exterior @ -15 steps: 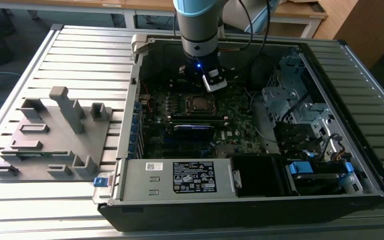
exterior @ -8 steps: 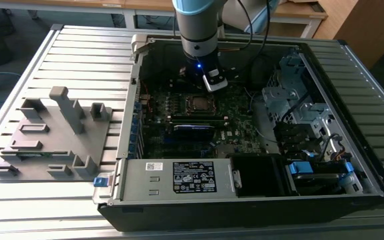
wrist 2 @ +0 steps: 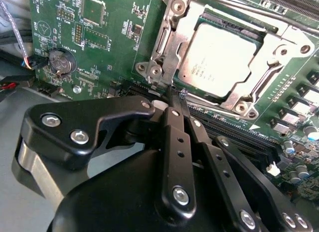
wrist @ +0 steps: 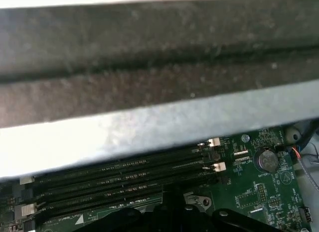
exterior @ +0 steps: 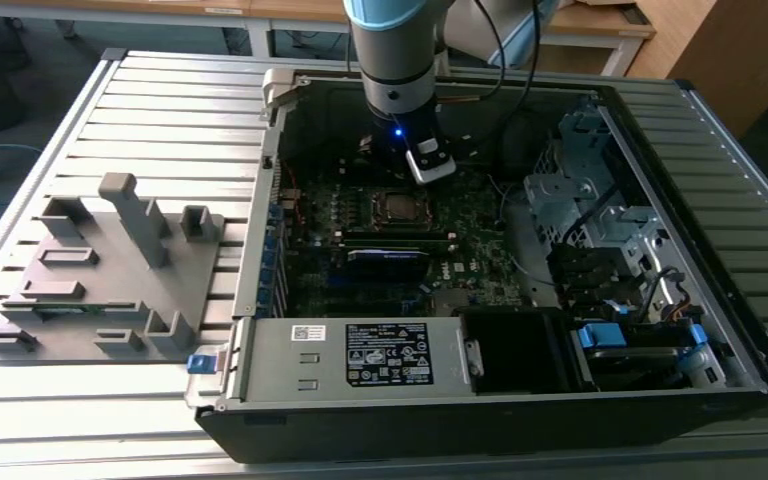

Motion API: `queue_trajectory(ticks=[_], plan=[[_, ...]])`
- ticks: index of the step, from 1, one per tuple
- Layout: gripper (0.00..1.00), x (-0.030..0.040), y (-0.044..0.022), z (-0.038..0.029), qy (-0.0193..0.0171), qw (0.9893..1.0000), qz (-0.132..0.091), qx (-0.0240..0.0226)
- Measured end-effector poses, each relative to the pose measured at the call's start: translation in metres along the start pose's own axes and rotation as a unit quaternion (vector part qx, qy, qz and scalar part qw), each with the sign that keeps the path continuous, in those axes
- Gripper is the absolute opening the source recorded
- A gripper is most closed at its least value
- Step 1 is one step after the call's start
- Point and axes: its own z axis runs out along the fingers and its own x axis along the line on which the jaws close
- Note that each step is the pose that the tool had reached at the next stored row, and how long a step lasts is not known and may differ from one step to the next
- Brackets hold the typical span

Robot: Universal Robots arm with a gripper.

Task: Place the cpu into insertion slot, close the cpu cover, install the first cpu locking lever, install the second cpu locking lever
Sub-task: 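Install the first cpu locking lever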

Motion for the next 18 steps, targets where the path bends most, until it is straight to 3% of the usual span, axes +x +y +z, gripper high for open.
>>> queue_trajectory(ticks=[6,18], plan=[[0.1,-0.0008,0.001,-0.0046,0.0,1.0,0.0,0.0],[0.1,0.0037,0.0031,-0.0052,0.0,1.0,0.0,0.0001]])
